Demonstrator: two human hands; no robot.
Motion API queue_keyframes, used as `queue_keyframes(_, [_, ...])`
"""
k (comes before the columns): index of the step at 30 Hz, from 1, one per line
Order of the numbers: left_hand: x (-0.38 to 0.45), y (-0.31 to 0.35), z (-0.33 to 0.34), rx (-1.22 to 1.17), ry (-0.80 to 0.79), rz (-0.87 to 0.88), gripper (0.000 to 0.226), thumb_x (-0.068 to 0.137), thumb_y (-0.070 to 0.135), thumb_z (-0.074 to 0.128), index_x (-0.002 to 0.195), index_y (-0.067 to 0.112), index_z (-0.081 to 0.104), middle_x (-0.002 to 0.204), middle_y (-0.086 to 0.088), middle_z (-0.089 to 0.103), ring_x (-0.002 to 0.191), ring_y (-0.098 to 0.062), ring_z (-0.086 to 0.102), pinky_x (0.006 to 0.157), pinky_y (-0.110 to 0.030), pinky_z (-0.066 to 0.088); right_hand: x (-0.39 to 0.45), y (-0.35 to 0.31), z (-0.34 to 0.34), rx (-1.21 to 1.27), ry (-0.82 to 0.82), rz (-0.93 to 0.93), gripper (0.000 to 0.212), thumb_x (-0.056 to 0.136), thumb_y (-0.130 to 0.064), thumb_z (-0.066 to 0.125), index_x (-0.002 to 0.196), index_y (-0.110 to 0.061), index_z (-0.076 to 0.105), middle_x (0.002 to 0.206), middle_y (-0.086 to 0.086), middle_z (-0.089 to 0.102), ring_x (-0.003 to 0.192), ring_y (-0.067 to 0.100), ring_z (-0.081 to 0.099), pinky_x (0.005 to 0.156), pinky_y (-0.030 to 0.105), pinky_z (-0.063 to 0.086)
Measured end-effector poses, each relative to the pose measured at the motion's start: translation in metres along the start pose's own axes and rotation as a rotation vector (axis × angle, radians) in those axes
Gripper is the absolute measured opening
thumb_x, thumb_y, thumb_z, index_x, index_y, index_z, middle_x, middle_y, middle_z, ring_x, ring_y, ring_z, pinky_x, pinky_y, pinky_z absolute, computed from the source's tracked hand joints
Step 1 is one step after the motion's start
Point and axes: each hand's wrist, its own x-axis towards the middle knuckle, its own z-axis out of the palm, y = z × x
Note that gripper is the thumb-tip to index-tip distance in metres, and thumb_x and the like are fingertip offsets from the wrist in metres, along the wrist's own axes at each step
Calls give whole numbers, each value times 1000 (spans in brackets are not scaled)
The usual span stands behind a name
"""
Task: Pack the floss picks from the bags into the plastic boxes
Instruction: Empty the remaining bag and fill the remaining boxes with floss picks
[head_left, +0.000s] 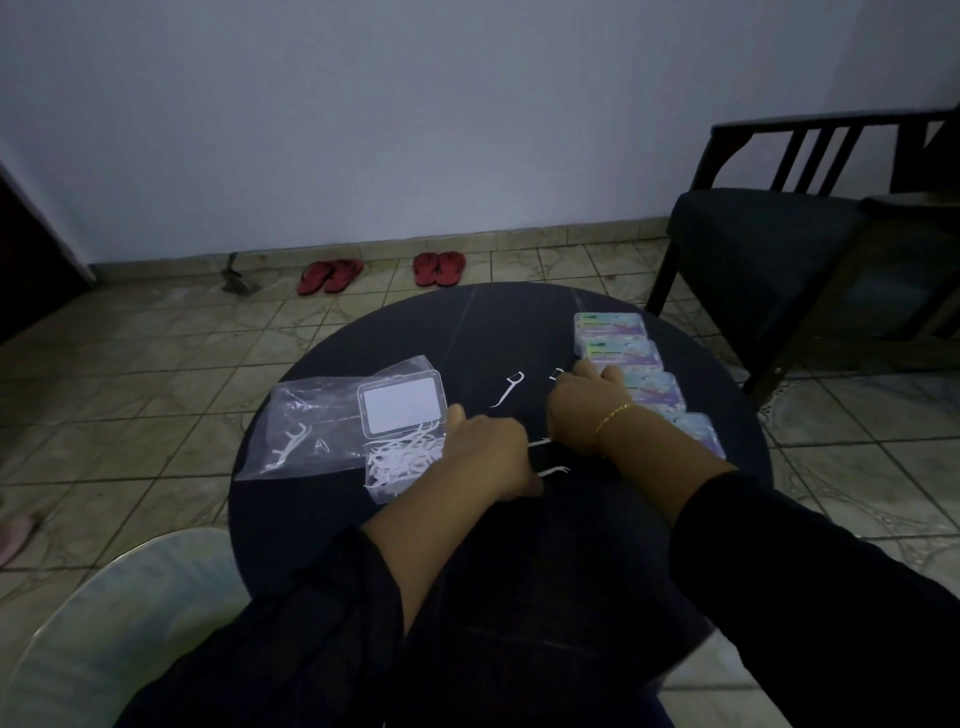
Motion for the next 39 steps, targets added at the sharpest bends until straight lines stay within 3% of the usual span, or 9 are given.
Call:
queue_keyframes(3, [-4, 1, 3, 23, -14, 56, 34, 78, 54, 60, 92, 24, 69, 92, 2, 62, 100, -18, 46, 94, -38, 20, -4, -4, 3, -113, 17, -76, 29, 93, -26, 51, 121, -17, 56, 130, 6, 46, 123, 28, 30, 101, 46, 26])
queue_keyframes(9, [-20, -1, 9, 122, 189, 214, 31, 79, 51, 56, 78, 22, 68, 67, 7, 45, 85, -15, 39, 88, -37, 21, -10, -7, 10, -110, 59, -137, 34, 94, -38, 47, 120, -17, 57, 130, 6, 46, 127, 28, 30, 103, 47, 26])
queue_keyframes(16, [-33, -22, -3, -14, 374, 320, 14, 80, 37, 59, 86, 28, 68, 84, 8, 66, 95, -11, 50, 85, -31, 18, -17, -7, 11, -60, 64, -120, 35, 93, -41, 48, 118, -20, 58, 128, 4, 47, 127, 26, 30, 106, 47, 23])
queue_keyframes(20, [-37, -62, -23, -256, 334, 213, 11, 86, 35, 62, 95, 34, 69, 88, 15, 66, 97, 0, 46, 86, -28, 15, -18, -10, 11, -30, 54, -103, 39, 90, -44, 49, 118, -20, 58, 126, 3, 48, 125, 25, 32, 108, 47, 20])
queue_keyframes(25, [-36, -110, -22, -275, 162, 51, 8, 89, 36, 62, 90, 37, 70, 88, 25, 65, 101, 4, 48, 101, -35, 16, -20, -20, 10, -24, 75, -104, 39, 88, -43, 49, 115, -18, 61, 123, 3, 49, 121, 25, 34, 103, 45, 25])
queue_keyframes(28, [-32, -121, -16, -287, 148, 13, 10, 88, 35, 62, 92, 36, 71, 94, 25, 66, 107, 2, 49, 103, -37, 15, -21, -26, 9, -1, 100, -95, 38, 88, -44, 48, 114, -18, 61, 123, 3, 48, 120, 25, 34, 99, 44, 26])
queue_keyframes(36, [-34, -133, 4, -356, 315, -30, 20, 94, 36, 54, 108, 37, 69, 119, 19, 63, 127, -10, 40, 108, -41, 14, -20, -41, -19, 105, 275, -10, 31, 86, -40, 52, 105, -18, 63, 115, 2, 52, 111, 24, 39, 96, 41, 33])
queue_keyframes(39, [-43, -132, 23, -487, 562, -83, 26, 95, 23, 51, 114, 30, 67, 124, 11, 60, 123, -13, 44, 98, -35, 20, -22, -57, -28, 65, 389, -79, 28, 86, -38, 50, 102, -18, 63, 111, 2, 52, 108, 24, 39, 90, 40, 31])
